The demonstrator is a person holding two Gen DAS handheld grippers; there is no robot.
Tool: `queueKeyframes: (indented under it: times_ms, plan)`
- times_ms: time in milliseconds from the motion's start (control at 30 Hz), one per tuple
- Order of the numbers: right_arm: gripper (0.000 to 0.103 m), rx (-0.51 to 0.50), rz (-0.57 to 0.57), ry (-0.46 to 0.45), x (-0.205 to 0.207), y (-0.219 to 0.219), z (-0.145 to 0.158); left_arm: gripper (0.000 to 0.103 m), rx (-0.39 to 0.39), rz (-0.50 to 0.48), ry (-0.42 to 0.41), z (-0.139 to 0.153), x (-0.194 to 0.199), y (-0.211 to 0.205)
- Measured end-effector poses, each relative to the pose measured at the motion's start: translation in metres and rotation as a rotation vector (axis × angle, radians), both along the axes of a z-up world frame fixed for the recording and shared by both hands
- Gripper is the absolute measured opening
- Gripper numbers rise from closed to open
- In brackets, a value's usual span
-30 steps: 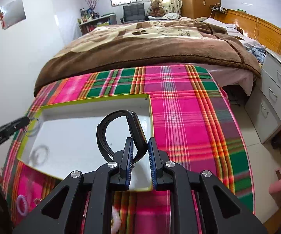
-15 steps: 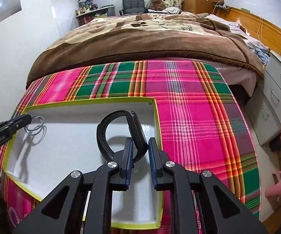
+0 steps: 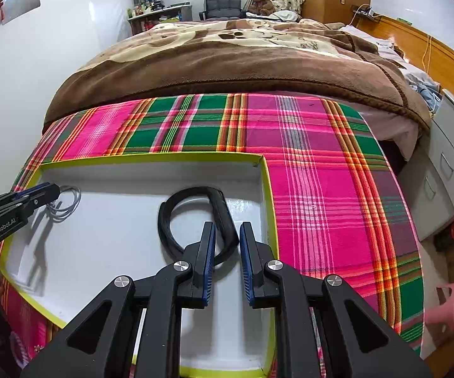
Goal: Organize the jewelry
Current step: 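Carry both items into the yellow box and open both tools, then grasp the white coil hair tie with the right tool while the left grasps the lavender coil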
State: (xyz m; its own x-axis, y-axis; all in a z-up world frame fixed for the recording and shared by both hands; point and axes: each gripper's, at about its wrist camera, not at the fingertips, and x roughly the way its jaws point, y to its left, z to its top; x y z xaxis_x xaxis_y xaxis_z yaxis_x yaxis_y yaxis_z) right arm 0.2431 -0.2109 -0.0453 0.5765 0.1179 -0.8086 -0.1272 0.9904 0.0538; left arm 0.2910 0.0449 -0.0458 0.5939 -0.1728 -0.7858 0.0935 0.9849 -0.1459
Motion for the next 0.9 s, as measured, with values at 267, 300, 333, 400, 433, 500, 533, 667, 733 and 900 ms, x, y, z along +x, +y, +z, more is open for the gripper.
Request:
queueKeyframes:
  times_ms: [267,300,333,400,433,500,533,667,733,900]
  plan:
    - [0.016,0.008,0.002,-0.002,0.0,0.0,0.0,0.023,0.008,-0.021,0.002,0.0,-0.001,-0.003]
    - [0.016,0.007,0.002,-0.003,0.0,0.0,0.0,0.024,0.001,-0.02,0.001,0.0,-0.001,-0.002]
    - [0.016,0.008,0.002,-0.005,-0.001,0.0,0.001,0.025,-0.004,-0.018,0.002,0.0,-0.002,-0.002]
    - [0.017,0.012,0.007,-0.012,-0.003,0.0,0.002,0.028,-0.006,-0.022,-0.002,0.001,-0.004,-0.002]
    - [0.018,0.014,0.01,-0.016,-0.004,0.0,0.004,0.029,-0.003,-0.023,-0.01,0.002,-0.006,-0.002]
    - [0.019,0.015,0.018,-0.021,-0.007,0.001,0.006,0.033,-0.01,-0.027,-0.021,0.005,-0.011,-0.002]
    - [0.02,0.013,0.019,-0.029,-0.009,0.002,0.007,0.033,-0.018,-0.026,-0.028,0.007,-0.013,-0.002]
    - [0.022,0.024,0.026,-0.048,-0.019,0.002,0.015,0.039,-0.044,-0.007,-0.064,0.018,-0.03,0.003]
    - [0.026,0.034,0.031,-0.057,-0.026,0.001,0.019,0.043,-0.037,0.006,-0.077,0.024,-0.042,0.006]
    - [0.04,0.055,0.042,-0.081,-0.047,-0.004,0.029,0.044,-0.054,0.014,-0.09,0.035,-0.068,0.015]
